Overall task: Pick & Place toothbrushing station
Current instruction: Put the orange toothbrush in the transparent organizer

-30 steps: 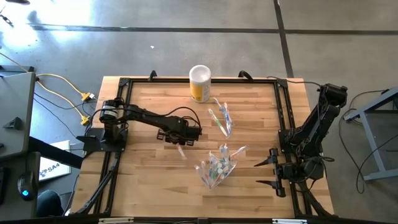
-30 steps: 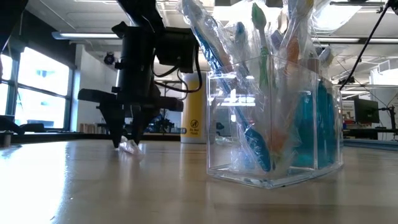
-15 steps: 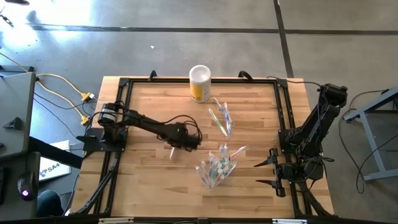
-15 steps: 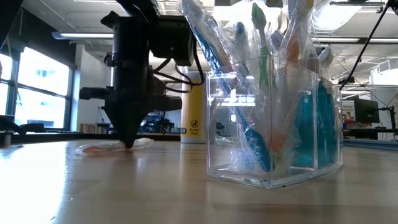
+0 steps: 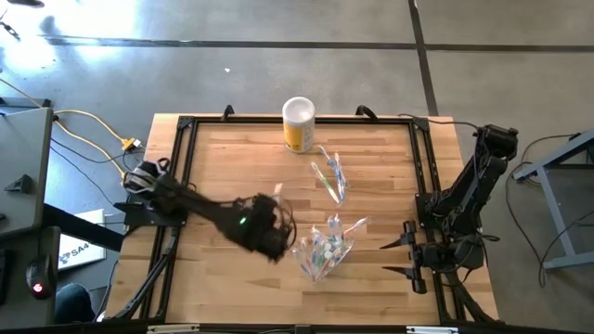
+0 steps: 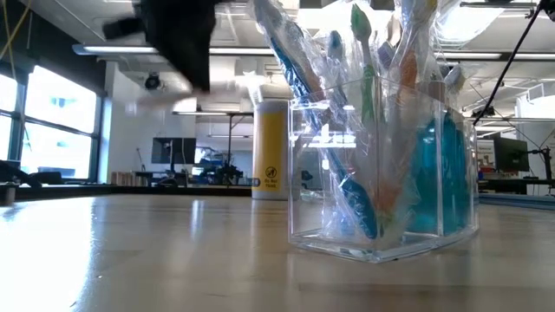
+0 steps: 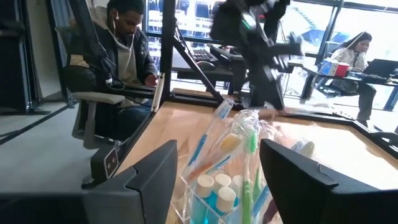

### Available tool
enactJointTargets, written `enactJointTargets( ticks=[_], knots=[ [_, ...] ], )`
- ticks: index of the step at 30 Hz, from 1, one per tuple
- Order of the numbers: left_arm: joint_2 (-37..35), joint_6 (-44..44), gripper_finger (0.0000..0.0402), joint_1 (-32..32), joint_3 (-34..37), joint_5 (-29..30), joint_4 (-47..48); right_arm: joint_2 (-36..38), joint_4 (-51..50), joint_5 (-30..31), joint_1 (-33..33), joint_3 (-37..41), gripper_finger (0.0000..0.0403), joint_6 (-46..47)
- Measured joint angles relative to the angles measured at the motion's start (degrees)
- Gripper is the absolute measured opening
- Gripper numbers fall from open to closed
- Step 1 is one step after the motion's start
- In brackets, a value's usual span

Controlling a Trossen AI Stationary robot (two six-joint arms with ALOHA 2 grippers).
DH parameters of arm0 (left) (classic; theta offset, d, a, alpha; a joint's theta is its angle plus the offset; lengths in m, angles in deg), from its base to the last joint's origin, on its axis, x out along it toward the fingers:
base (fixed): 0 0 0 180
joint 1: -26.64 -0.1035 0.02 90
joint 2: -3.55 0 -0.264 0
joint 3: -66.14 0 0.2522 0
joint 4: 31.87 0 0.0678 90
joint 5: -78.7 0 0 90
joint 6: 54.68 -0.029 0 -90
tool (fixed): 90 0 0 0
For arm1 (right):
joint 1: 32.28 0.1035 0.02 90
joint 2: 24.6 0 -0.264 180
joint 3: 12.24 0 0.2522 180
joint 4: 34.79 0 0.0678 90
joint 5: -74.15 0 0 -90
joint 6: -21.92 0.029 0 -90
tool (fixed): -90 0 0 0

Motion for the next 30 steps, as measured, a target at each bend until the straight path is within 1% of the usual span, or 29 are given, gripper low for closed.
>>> enactJointTargets(
  ticks=[2,4,7,9,11,13,15,18,21,23,27,30],
  knots=[
    [0.0,0.9,0.0,3.6,-4.5,4.1,2.5,0.0,0.0,0.0,0.3,0.0,0.022,0.0],
    [0.0,0.9,0.0,7.1,-7.8,8.8,2.8,0.0,0.0,0.0,0.4,0.0,0.022,0.0],
    [0.0,-2.0,0.0,12.7,-11.8,17.6,-0.2,0.0,0.0,0.0,0.4,0.0,0.0219,0.0],
    [-0.1,-5.7,0.0,15.7,-12.6,22.7,-5.2,0.0,0.1,0.0,0.4,0.0,0.0219,0.0],
    [0.4,-11.1,0.0,18.2,-12.6,27.2,-12.4,0.0,0.5,0.0,0.4,0.0,0.0219,0.0],
    [1.4,-18.5,0.0,20.7,-12.6,31.6,-19.4,0.0,0.9,0.0,0.4,0.0,0.0219,0.4],
    [3.4,-27.4,0.0,21.8,-12.7,35.8,-29.2,0.0,0.9,0.0,0.3,0.0,0.022,1.3],
    [7.5,-40.4,0.0,22.9,-12.6,38.7,-42.9,0.0,1.7,-0.3,0.3,0.0,0.0219,1.4],
    [12.0,-50.9,0.0,22.8,-12.6,40.6,-55.9,0.0,3.1,-0.3,0.3,0.0,0.022,1.4],
    [15.4,-54.8,0.0,21.8,-12.7,41.9,-64.1,0.0,3.7,-0.4,0.3,0.0,0.022,1.4],
    [20.6,-60.9,0.0,20.3,-12.5,41.4,-76.9,0.0,4.5,-1.2,0.3,0.0,0.022,2.7],
    [23.0,-69.6,0.0,20.1,-12.6,42.5,-84.9,0.0,5.3,-3.8,0.3,0.0,0.022,3.2]
  ],
)
